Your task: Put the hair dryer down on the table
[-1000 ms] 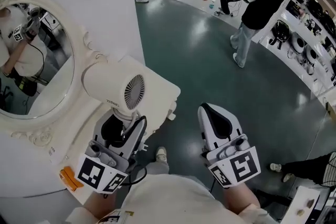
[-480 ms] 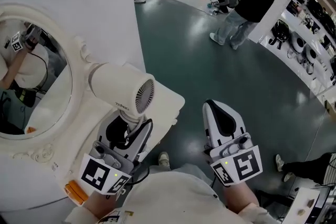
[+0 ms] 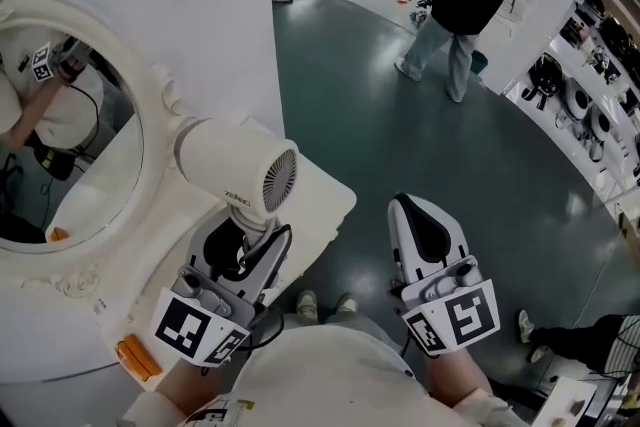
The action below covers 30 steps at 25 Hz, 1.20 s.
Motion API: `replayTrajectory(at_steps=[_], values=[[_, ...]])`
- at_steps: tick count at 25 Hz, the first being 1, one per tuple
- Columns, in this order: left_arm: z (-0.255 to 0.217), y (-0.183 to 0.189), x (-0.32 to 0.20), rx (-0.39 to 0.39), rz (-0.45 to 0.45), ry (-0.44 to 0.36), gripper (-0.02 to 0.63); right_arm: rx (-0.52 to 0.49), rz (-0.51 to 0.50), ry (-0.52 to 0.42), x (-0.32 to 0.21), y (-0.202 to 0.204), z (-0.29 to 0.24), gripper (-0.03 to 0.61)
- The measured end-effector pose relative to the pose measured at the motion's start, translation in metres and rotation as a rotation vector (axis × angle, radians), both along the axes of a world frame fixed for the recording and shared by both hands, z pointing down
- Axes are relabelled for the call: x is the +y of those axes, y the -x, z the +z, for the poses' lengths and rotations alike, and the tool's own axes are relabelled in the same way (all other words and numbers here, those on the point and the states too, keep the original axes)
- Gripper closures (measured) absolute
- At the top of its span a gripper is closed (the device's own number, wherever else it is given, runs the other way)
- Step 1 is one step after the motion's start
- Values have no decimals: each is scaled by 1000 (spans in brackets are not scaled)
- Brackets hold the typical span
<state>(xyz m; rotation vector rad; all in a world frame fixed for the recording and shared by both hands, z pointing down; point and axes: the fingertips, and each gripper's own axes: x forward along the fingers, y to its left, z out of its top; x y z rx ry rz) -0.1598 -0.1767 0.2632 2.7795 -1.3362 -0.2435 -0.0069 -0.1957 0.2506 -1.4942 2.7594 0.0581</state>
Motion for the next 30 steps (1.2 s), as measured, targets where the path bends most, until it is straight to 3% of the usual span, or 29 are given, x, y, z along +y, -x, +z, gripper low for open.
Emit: replayTrajectory(at_steps=[10, 14, 19, 24, 30], values=[[-3, -19, -1, 19, -11, 19, 396, 20, -49, 47, -7, -15, 14, 558], [-3, -24, 1, -15, -12, 4, 396, 8, -69, 51, -10, -16, 15, 558], [6, -33, -9, -52, -50, 42, 396, -3, -85, 54, -19, -21, 18, 558], [31, -42, -31, -95, 41, 123, 396, 23, -74, 39, -39, -18, 20, 558], [66, -64, -66, -184, 62, 182, 397, 42, -52, 41, -71, -24, 30, 558]])
